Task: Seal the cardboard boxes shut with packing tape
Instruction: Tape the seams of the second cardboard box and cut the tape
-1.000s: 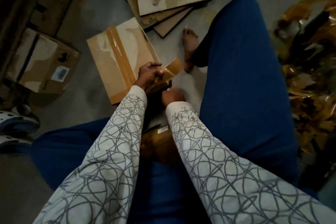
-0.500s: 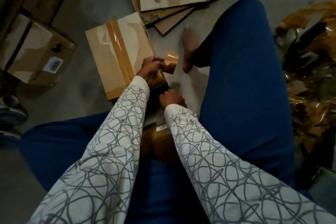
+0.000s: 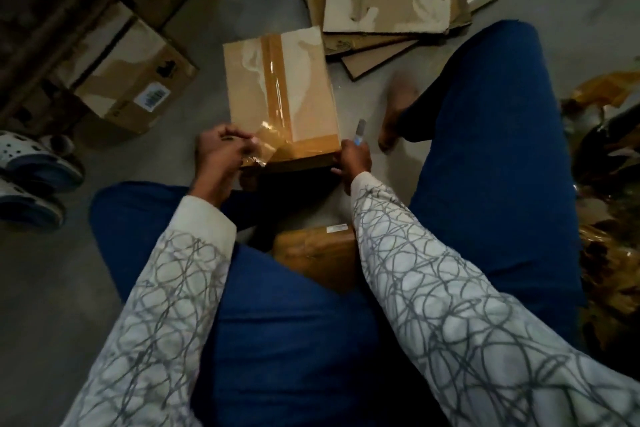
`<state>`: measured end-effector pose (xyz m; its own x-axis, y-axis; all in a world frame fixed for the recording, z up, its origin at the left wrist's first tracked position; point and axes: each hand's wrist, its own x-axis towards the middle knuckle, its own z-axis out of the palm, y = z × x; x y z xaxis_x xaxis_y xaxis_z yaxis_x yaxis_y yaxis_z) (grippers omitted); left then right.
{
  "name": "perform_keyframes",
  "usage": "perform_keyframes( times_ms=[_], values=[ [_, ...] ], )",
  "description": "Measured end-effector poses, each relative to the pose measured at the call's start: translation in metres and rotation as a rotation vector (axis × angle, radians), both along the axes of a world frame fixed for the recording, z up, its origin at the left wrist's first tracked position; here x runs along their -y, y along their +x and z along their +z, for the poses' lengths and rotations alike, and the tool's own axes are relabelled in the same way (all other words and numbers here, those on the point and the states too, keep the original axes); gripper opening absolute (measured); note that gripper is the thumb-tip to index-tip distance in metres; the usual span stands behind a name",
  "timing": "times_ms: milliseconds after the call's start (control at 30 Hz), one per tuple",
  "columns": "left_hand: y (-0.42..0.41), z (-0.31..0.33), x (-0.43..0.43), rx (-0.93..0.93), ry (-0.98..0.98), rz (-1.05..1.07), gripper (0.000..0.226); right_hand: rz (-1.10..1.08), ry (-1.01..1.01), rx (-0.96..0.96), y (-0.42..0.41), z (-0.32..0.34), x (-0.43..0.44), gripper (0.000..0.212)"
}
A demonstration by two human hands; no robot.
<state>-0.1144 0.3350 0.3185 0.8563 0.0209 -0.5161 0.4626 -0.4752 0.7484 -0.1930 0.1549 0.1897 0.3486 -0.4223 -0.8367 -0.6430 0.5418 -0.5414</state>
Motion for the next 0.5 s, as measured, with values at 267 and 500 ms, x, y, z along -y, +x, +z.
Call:
perform_keyframes(
  times_ms=[267, 500],
  values=[
    [-0.019, -0.003, -0.038, -0.093, 0.054, 0.171, 0.028, 0.174, -0.077, -0.036, -0.006, 0.022, -0.006, 0.033],
    [-0.019, -0.002, -0.021, -0.041, 0.193, 0.064, 0.021, 0.298, -0.048, 0.224, 0.03, 0.111, -0.022, 0.019]
  ],
)
